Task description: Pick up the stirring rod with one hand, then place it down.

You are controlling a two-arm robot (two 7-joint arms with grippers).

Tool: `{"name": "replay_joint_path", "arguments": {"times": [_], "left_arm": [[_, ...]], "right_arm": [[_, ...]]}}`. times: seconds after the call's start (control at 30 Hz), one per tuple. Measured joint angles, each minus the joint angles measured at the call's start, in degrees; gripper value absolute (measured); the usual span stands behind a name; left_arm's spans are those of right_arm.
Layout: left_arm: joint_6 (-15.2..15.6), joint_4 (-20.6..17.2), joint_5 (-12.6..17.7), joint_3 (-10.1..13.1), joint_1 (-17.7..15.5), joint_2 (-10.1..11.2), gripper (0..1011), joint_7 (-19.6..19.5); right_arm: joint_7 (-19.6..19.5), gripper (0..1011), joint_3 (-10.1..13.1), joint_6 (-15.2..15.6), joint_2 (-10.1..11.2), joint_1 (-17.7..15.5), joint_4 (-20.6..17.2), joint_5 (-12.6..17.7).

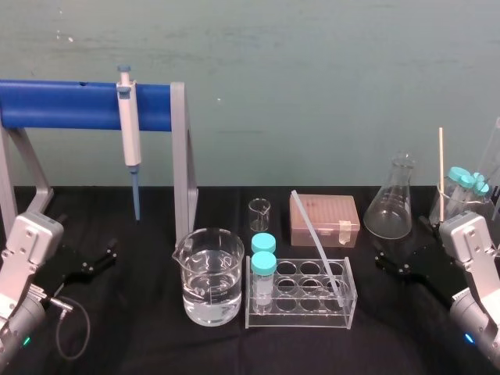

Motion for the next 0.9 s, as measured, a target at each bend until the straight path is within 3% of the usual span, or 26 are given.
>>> {"name": "replay_joint_path", "arguments": {"times": [0.2, 0.43, 0.9], "left_arm": [[0.0, 0.0, 0.0, 0.0, 0.0, 0.0, 1000, 0.0], [0.0, 0.0, 0.0, 0.0, 0.0, 0.0, 1000, 0.0], [0.0, 0.0, 0.0, 0.0, 0.0, 0.0, 1000, 0.0]], "right_arm": [[0.9, 1000, 0.8, -0.8, -0.1, -0.4, -0.4, 0.4], [3.8, 1000, 1.9, -4.2, -0.2, -1.0, -1.6, 0.9], [13.4, 1000, 0.5, -8.9, -1.9, 2.7, 0.0, 0.6]]}}
